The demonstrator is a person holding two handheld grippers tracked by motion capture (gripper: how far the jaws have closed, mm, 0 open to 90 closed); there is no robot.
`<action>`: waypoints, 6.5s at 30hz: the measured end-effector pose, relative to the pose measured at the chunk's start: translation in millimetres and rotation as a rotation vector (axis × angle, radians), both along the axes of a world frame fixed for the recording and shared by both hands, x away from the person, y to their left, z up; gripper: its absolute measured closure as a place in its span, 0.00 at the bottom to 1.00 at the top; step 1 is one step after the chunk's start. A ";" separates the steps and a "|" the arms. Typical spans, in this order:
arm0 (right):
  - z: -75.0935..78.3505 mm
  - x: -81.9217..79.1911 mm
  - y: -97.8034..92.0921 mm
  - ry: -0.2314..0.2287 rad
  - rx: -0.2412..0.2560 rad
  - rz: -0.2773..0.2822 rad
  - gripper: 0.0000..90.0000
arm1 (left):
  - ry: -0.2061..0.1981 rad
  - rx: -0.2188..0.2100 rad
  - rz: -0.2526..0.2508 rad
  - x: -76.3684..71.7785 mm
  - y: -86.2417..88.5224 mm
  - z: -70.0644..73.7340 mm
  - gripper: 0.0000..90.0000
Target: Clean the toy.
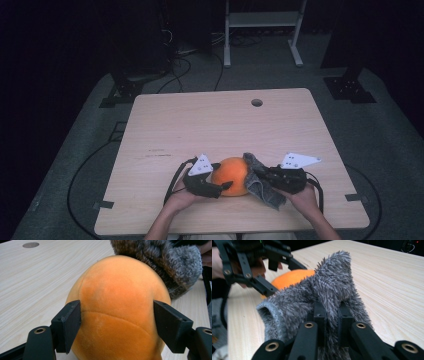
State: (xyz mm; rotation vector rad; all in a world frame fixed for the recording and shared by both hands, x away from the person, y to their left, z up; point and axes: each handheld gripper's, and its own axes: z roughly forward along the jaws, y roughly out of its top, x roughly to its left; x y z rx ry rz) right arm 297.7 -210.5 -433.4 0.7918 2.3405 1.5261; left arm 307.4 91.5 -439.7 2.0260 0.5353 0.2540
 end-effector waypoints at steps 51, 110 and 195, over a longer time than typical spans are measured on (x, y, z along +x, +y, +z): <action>36.4 -16.8 17.6 -0.087 -0.008 0.076 0.90 | -0.193 0.107 0.002 -20.2 -29.3 20.4 0.37; 18.9 1.8 10.2 0.011 -0.067 0.013 0.90 | 0.053 0.018 -0.026 0.6 -9.1 -0.5 0.18; -15.8 14.5 -21.3 0.179 -0.059 -0.091 0.89 | -0.016 0.138 -0.022 -5.1 1.3 -3.1 0.26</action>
